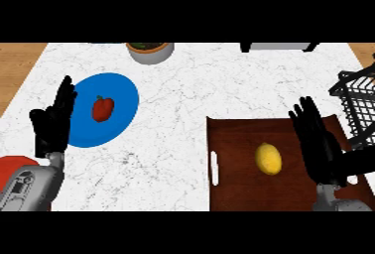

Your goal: Pick the lemon from the tray and place it in the tiered basket

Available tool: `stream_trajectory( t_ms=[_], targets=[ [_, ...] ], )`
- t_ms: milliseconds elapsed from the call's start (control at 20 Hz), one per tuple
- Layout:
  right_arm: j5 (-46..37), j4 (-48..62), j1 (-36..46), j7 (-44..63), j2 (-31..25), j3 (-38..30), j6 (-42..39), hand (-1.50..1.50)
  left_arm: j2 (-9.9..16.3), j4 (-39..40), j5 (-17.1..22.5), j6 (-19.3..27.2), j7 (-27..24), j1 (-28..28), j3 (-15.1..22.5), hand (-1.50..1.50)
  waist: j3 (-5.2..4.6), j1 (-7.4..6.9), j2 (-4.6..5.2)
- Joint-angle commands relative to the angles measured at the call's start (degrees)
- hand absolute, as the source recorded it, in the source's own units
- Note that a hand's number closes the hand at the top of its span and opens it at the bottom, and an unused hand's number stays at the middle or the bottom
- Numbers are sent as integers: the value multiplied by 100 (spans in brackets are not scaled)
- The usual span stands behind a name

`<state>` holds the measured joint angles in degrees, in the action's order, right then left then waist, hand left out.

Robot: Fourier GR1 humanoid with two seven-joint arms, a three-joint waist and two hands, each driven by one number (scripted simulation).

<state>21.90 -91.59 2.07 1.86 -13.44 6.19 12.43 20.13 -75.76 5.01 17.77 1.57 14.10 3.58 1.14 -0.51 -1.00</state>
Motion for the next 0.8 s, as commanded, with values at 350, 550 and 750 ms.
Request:
stream_trajectory(
  t_ms=[350, 550, 750],
  targets=[
    [-2586, 196, -120, -46, -322, -118, 2293, 150, -17, -437, 642, -867, 419, -511, 137, 0, -199, 292, 92],
    [-3459, 6, -199, -183, 993, 441, 3941, -150, 137, -679, 1073, -1408, 530, -782, 54, 0, -135, -8, 67],
    [-5105, -342, -600, 704, 489, 1219, 4086, -150, 7, -1053, 871, -1218, 670, -934, 252, 0, -136, 49, 60]
  ],
)
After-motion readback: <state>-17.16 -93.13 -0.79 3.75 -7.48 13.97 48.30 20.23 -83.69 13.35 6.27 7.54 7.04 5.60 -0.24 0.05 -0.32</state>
